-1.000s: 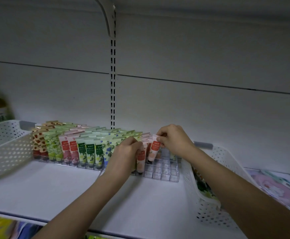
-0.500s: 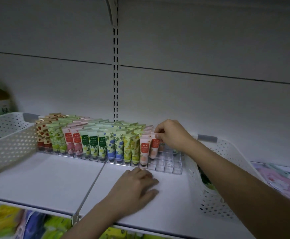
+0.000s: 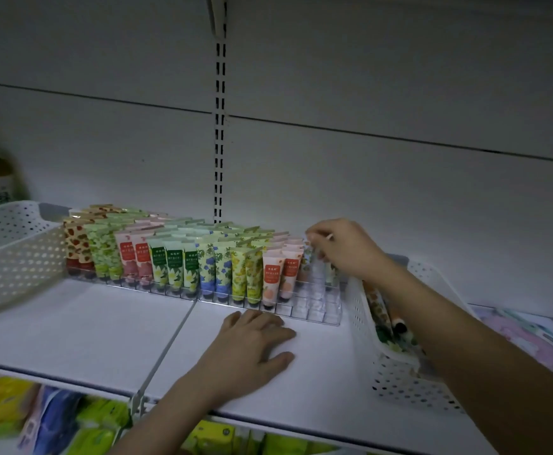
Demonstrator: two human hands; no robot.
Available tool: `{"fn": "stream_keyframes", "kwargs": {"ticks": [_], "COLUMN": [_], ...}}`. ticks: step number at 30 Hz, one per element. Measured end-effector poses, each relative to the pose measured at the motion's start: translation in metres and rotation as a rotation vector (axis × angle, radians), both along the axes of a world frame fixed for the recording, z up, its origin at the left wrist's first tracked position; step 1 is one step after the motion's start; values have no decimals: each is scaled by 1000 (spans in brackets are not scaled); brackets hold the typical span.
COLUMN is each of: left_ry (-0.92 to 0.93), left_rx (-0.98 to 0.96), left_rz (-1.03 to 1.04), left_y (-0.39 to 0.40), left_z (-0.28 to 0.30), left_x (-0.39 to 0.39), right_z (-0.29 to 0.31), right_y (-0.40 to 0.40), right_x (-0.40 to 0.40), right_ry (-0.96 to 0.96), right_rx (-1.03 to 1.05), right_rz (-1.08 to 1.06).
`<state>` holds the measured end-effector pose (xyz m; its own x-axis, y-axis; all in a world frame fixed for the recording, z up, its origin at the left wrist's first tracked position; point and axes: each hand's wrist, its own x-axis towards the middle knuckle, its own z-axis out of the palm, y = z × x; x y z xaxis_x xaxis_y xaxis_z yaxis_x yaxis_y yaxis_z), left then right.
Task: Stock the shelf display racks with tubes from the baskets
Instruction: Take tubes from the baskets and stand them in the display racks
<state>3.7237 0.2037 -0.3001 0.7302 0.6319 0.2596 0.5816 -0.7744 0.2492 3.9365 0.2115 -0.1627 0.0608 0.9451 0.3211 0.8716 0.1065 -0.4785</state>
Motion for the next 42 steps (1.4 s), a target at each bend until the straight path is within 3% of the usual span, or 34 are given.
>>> {"fn": "stream_keyframes", "kwargs": {"ticks": [4, 6, 10, 14, 21, 28, 37, 42], "left_ry": [-401, -558, -682, -701, -699, -667, -639, -728], "left_rx": [-235, -420, -698, -921, -997, -946, -956, -907], "left_rz": [1, -34, -136, -135, -244, -289, -266, -90], "left_y": [-8, -19, -36, -42, -52, -69, -70, -52], "left_z": [5, 9, 24, 42, 55, 56, 52, 58], "left_x": [5, 18, 60, 91, 113, 140, 150, 151], "right_z": [12, 12, -2, -22, -46, -44, -46, -42], "right_y": [-28, -46, -78, -104, -128, -144, -150, -148], "right_x": [46, 71, 111, 130, 149, 175, 188, 192], "right_ry": [178, 119, -102, -61, 114, 155, 164, 221], "right_rx": [121, 147, 22, -186, -170, -157, -170, -68], "right_rz": [-101, -182, -355, -438, -461, -496, -531, -541]}}
